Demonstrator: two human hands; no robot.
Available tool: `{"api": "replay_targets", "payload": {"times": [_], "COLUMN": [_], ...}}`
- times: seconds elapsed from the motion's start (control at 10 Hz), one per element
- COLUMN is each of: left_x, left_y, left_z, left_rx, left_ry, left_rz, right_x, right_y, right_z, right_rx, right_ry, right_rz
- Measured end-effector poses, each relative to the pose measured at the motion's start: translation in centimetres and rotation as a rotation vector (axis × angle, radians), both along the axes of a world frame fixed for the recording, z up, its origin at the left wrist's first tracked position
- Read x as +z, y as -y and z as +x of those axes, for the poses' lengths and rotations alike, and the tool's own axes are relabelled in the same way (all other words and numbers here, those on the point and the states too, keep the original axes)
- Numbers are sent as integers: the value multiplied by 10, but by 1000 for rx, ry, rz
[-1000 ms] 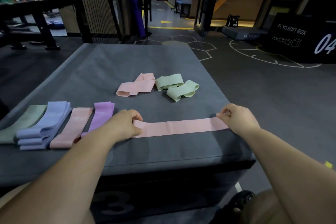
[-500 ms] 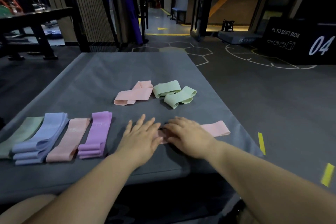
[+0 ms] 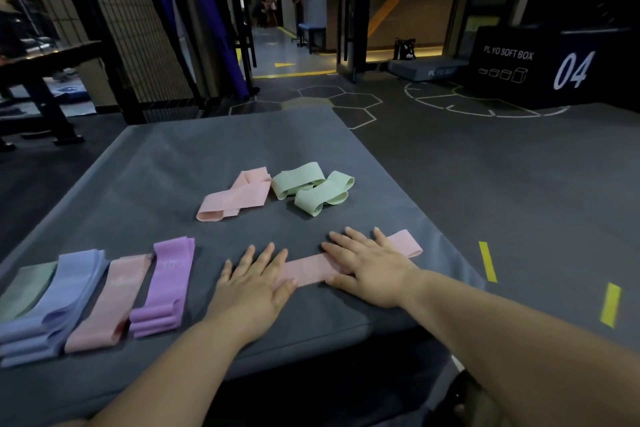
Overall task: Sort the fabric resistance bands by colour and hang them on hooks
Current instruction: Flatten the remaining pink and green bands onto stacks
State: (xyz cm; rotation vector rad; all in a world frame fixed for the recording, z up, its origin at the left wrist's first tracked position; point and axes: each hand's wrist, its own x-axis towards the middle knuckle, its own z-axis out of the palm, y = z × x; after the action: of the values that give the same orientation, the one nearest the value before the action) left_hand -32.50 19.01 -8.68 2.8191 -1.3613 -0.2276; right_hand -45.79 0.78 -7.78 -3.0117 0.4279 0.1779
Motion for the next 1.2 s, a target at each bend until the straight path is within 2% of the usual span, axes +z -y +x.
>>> {"api": "replay_targets", "payload": {"times": [0.3,0.6,0.7,0.8,0.9,1.0,1.2], "left_x": [2,5,8,16,27,32,39], "left_y": [0,-1,-1,-5,-15,-20,-24], "left_z": [0,1,8,15,19,19,18], "left_rx": [-4,6,58,158,273,309,311], "left_ry": [-6,-55,-162,-145,-57,-84,-124], "left_rz": [10,-20,-112,-214,-198,-136,-172], "right_x": [2,2,7,13,18,20,24], "right_y": [28,33,33,31,26,15,-27], "right_z": [-29,-28,-26,-23,-15,-2,23], "right_rx": [-142,-165,-178,-182,-164,-100,97], "right_ry": [-15,-43,-74,-72,26,158,272], "right_rz": [11,34,29,10,3,11,268]}}
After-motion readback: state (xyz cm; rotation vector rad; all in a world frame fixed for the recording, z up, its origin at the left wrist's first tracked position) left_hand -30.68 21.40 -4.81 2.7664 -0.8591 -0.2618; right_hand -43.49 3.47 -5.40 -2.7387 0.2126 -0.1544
